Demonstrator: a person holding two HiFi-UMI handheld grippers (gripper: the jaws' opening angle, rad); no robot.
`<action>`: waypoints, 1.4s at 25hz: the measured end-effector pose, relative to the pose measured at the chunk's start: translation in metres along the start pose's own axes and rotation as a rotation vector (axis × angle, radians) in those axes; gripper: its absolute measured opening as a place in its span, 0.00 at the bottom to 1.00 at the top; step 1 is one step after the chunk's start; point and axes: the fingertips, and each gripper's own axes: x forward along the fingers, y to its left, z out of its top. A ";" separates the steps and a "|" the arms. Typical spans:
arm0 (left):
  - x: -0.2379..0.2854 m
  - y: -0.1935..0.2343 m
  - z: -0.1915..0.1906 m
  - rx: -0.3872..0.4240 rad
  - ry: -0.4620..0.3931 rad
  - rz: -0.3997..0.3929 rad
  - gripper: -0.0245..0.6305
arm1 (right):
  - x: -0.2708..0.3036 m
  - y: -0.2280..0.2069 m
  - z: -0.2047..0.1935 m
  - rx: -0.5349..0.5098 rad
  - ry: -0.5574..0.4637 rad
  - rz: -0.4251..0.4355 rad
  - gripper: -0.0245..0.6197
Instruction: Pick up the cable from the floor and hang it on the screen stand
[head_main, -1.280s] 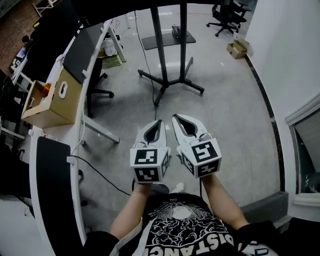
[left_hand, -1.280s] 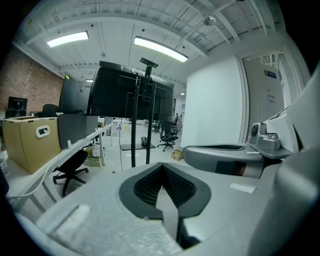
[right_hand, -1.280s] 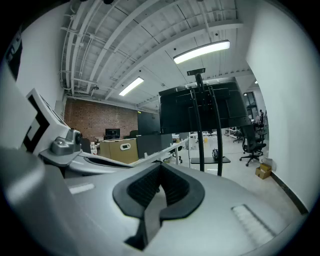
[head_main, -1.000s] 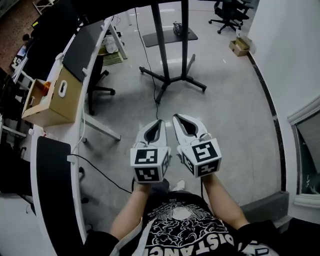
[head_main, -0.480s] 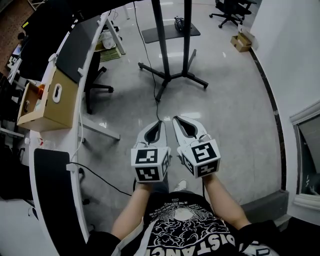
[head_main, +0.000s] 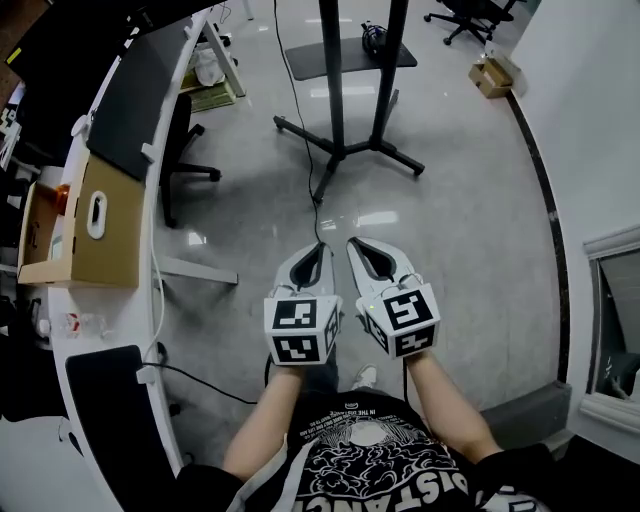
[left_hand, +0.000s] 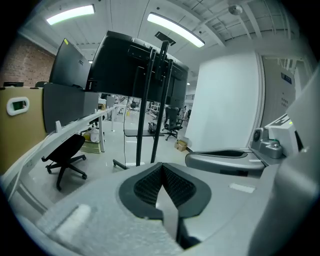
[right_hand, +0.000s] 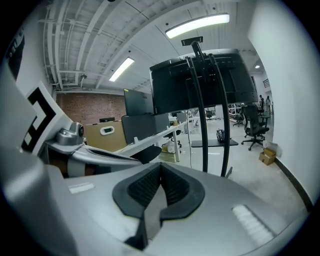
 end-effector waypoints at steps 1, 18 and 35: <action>0.008 0.007 -0.001 -0.004 0.006 -0.003 0.03 | 0.010 -0.002 -0.003 0.002 0.012 0.000 0.05; 0.134 0.122 -0.047 -0.120 0.108 -0.047 0.03 | 0.174 -0.026 -0.089 0.010 0.258 0.039 0.05; 0.236 0.214 -0.203 -0.251 0.211 -0.064 0.04 | 0.299 -0.038 -0.284 -0.015 0.576 0.123 0.09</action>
